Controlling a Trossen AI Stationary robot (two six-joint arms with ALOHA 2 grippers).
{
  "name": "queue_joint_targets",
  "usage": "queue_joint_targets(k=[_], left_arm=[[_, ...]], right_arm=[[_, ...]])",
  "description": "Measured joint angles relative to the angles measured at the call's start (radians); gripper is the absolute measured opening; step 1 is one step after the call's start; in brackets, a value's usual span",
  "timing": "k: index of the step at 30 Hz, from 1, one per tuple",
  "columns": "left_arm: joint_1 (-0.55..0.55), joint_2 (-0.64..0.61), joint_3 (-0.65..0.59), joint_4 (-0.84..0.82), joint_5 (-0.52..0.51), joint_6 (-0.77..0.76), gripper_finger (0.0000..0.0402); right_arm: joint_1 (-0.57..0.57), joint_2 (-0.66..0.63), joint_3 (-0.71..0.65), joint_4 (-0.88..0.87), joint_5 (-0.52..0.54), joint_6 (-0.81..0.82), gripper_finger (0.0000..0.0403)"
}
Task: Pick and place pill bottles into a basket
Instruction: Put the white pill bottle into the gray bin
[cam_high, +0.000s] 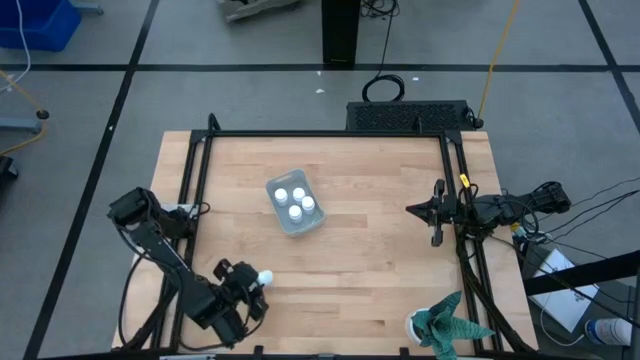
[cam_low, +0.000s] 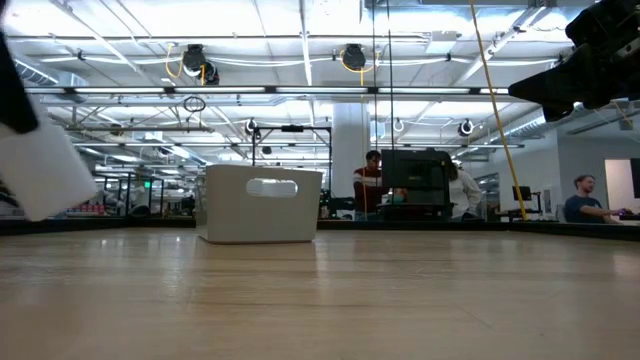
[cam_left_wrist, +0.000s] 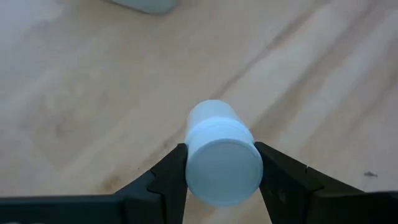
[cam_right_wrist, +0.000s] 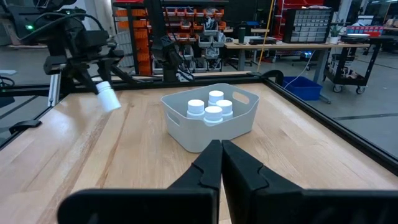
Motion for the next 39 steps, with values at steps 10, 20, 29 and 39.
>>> queue_joint_targets(k=[10, 20, 29, 39], left_arm=[[0.088, -0.136, 0.0, -0.06, -0.058, 0.113, 0.0172], [0.23, -0.32, 0.0, -0.079, -0.118, 0.302, 0.0172], [0.368, -0.426, 0.0, -0.074, -0.121, 0.481, 0.0172], [0.55, -0.489, 0.0, -0.032, -0.022, 0.707, 0.0172]], right_arm=[[0.0, 0.0, 0.0, 0.0, 0.0, 0.0, 0.0004], [0.0, 0.0, 0.0, 0.0, 0.0, 0.0, 0.0004], [0.0, 0.0, 0.0, 0.0, 0.0, 0.0, 0.0004], [0.0, 0.0, 0.0, 0.0, 0.0, 0.0, 0.0004]])
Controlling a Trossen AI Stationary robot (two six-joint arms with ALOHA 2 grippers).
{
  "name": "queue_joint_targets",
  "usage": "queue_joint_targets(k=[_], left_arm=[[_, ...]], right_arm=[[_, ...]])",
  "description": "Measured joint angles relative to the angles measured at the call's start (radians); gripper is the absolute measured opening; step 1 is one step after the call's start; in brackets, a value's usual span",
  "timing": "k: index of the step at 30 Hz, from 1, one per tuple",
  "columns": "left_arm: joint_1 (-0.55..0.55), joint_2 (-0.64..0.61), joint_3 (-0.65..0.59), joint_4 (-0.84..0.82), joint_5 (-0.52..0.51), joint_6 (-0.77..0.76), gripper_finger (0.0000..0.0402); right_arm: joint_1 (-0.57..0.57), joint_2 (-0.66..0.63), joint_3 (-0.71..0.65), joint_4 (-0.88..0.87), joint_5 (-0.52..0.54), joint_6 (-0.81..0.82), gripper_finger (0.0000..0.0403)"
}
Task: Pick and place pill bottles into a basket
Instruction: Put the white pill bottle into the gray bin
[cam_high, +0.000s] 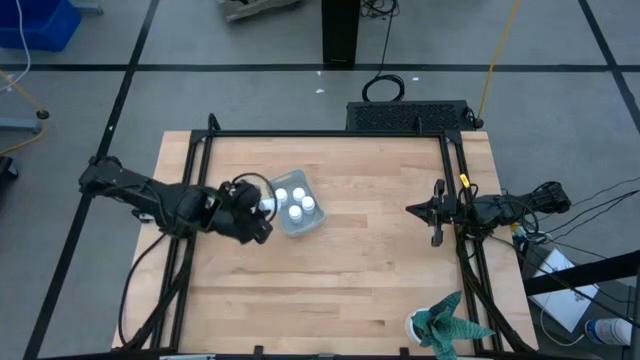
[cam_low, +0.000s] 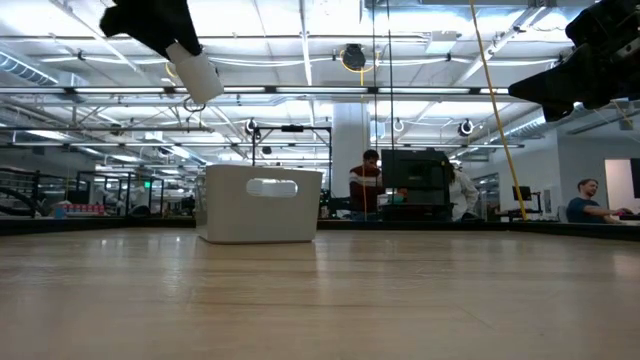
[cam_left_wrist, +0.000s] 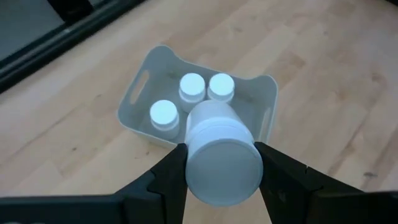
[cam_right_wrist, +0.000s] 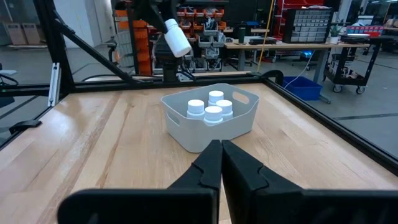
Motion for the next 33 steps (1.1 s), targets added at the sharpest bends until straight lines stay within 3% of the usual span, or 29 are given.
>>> queue_joint_targets(k=[5, 11, 17, 28, 33], left_arm=[[0.096, -0.001, 0.0, 0.049, 0.127, 0.126, 0.0172], [0.209, -0.001, 0.0, 0.121, 0.202, 0.293, 0.0172], [0.287, -0.001, 0.0, 0.204, 0.367, 0.487, 0.0172], [0.397, -0.001, 0.0, 0.136, 0.365, 0.626, 0.0172], [0.474, 0.028, 0.002, 0.107, 0.426, 0.656, 0.0172]], right_arm=[[0.0, 0.0, 0.0, 0.0, 0.0, 0.0, 0.0004], [0.0, 0.0, 0.0, 0.0, 0.0, 0.0, 0.0004], [0.0, 0.0, 0.0, 0.0, 0.0, 0.0, 0.0004], [0.0, 0.0, 0.0, 0.0, 0.0, 0.0, 0.0004], [0.0, 0.0, 0.0, 0.0, 0.0, 0.0, 0.0004]])
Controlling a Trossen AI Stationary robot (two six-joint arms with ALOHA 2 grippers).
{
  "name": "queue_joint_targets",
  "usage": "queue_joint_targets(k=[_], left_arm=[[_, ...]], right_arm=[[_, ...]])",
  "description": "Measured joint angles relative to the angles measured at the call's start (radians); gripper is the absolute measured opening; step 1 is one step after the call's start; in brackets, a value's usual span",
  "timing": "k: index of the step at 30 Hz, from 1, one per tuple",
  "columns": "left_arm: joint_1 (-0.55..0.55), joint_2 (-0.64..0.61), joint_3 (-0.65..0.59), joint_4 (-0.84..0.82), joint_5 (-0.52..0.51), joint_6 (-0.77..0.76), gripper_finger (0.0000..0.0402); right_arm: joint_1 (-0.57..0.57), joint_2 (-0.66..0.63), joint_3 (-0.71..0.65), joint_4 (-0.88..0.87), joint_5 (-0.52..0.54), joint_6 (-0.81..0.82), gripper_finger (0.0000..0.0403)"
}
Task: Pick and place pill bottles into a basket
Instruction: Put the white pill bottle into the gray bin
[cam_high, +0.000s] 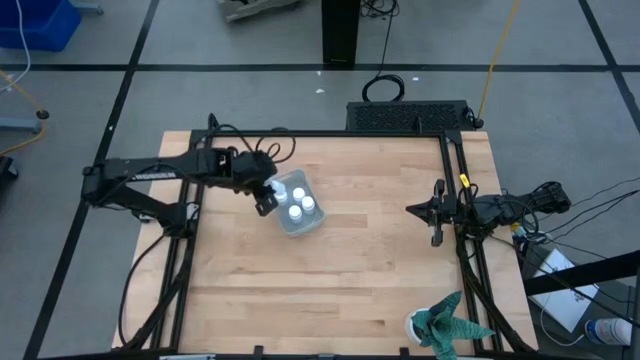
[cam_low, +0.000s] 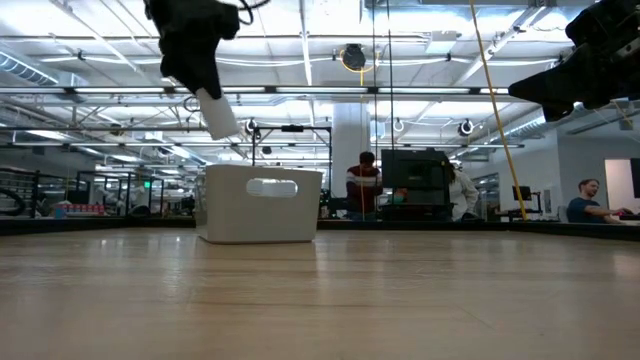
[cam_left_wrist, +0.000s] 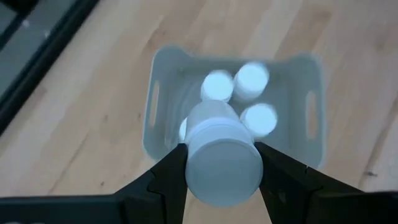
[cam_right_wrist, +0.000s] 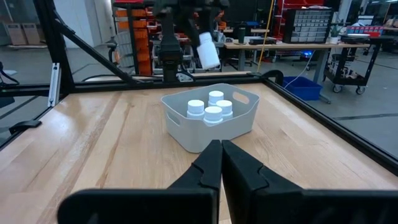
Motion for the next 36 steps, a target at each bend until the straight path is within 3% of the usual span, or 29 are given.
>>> queue_joint_targets(k=[10, 23, 36], left_arm=[[0.048, 0.142, 0.035, -0.045, 0.103, 0.039, 0.0172], [0.018, 0.364, 0.242, -0.236, 0.065, 0.045, 0.0172], [0.01, 0.387, 0.247, -0.231, 0.098, 0.042, 0.0172]], right_arm=[[0.0, 0.0, 0.0, 0.0, 0.001, 0.0, 0.0004], [0.0, 0.0, 0.0, 0.0, 0.002, 0.0, 0.0004], [0.0, 0.0, 0.0, 0.0, 0.002, 0.0, 0.0004]])
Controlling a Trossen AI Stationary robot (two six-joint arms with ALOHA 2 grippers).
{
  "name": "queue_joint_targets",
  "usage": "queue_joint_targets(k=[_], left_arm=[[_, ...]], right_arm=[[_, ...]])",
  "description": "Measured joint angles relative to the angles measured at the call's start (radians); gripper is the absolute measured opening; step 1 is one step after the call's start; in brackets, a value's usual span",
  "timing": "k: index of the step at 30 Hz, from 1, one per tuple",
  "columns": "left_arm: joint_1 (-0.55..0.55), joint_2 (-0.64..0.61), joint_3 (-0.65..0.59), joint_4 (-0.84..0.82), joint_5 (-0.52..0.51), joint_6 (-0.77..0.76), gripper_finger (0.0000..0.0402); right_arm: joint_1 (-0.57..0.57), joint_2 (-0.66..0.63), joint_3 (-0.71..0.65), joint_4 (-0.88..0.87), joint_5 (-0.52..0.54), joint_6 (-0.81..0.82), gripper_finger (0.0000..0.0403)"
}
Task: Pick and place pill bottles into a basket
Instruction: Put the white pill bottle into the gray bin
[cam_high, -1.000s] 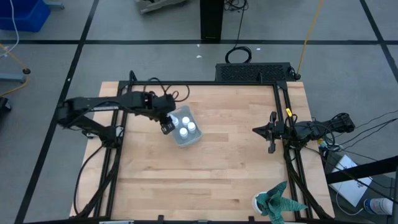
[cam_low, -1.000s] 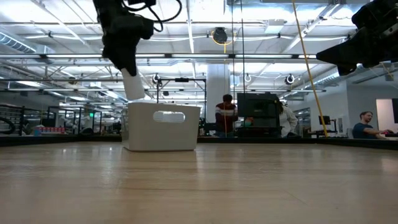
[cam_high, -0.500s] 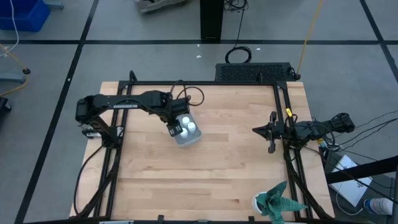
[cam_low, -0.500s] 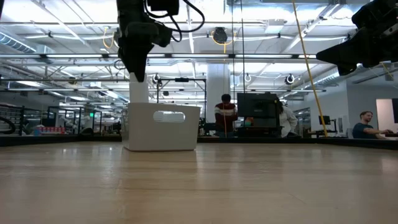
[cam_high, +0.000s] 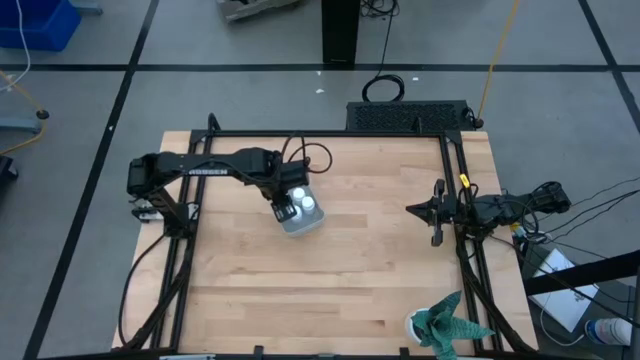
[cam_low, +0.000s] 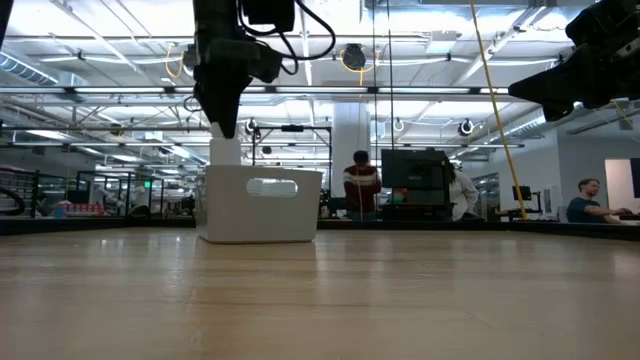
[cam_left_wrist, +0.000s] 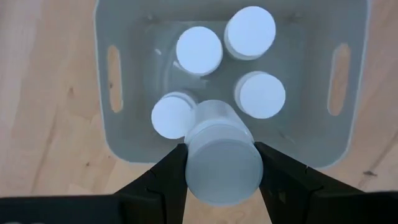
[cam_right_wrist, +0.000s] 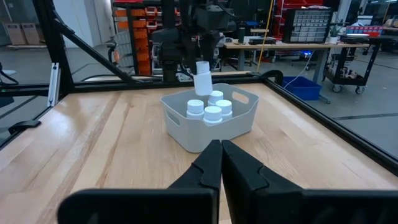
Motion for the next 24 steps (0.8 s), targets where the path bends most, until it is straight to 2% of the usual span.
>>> queue_joint_targets(k=[11, 24], left_arm=[[-0.019, -0.001, -0.026, 0.002, -0.024, -0.003, 0.0172], [-0.013, -0.001, -0.053, 0.059, -0.002, 0.003, 0.0172]], right_arm=[[0.0, 0.0, 0.0, 0.0, 0.0, 0.0, 0.0004], [0.0, 0.0, 0.0, 0.0, 0.0, 0.0, 0.0004]])
